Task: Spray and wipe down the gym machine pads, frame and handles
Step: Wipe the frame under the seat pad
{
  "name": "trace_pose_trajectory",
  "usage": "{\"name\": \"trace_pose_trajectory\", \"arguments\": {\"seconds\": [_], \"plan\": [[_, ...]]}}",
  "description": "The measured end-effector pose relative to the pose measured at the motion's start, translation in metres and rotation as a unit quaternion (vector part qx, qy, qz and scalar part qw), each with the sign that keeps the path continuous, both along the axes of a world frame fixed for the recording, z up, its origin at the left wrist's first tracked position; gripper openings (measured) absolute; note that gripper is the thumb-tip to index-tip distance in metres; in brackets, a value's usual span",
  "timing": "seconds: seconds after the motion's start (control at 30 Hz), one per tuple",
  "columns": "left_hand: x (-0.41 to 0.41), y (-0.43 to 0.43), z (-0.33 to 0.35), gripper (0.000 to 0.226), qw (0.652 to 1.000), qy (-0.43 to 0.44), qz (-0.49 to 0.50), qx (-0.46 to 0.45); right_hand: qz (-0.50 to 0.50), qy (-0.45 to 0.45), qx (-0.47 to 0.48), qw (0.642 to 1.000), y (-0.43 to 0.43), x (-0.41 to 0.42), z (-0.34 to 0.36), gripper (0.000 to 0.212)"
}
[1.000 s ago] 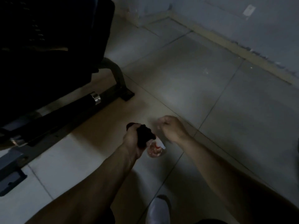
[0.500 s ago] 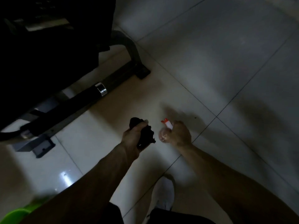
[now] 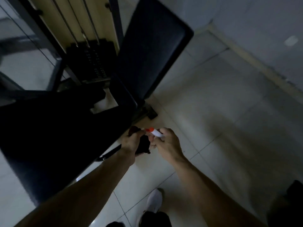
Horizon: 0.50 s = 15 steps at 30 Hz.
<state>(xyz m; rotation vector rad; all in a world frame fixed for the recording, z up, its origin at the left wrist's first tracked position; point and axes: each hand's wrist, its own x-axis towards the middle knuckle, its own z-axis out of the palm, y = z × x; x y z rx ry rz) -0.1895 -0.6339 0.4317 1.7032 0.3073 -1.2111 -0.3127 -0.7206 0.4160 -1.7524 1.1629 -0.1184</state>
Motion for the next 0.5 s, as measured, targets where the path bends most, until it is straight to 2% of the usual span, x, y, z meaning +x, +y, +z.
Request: {"name": "trace_pose_trajectory", "arguments": {"seconds": [0.1,0.17,0.23,0.3,0.4,0.5], "plan": [[0.03,0.002,0.068,0.032,0.998,0.016,0.025,-0.055,0.03,-0.037,0.01,0.999,-0.003,0.032,0.073,0.014],[0.055,0.006,0.1,0.042,0.995,0.03,0.054,-0.083,0.056,-0.048,0.011,0.997,-0.004,0.056,0.112,0.004],[0.081,0.008,0.126,0.049,0.992,0.031,0.074,-0.096,0.091,-0.063,0.005,0.994,-0.005,0.085,0.141,0.016],[0.109,0.006,0.142,0.056,0.99,0.029,0.086,-0.108,0.106,-0.072,0.012,0.992,-0.007,0.113,0.159,0.011],[0.158,0.004,0.152,0.059,0.985,0.028,0.111,-0.129,0.155,-0.064,0.034,0.985,-0.016,0.155,0.171,0.035],[0.209,-0.001,0.155,0.05,0.982,0.025,0.134,-0.13,0.226,-0.033,0.055,0.972,-0.03,0.205,0.173,0.028]]}}
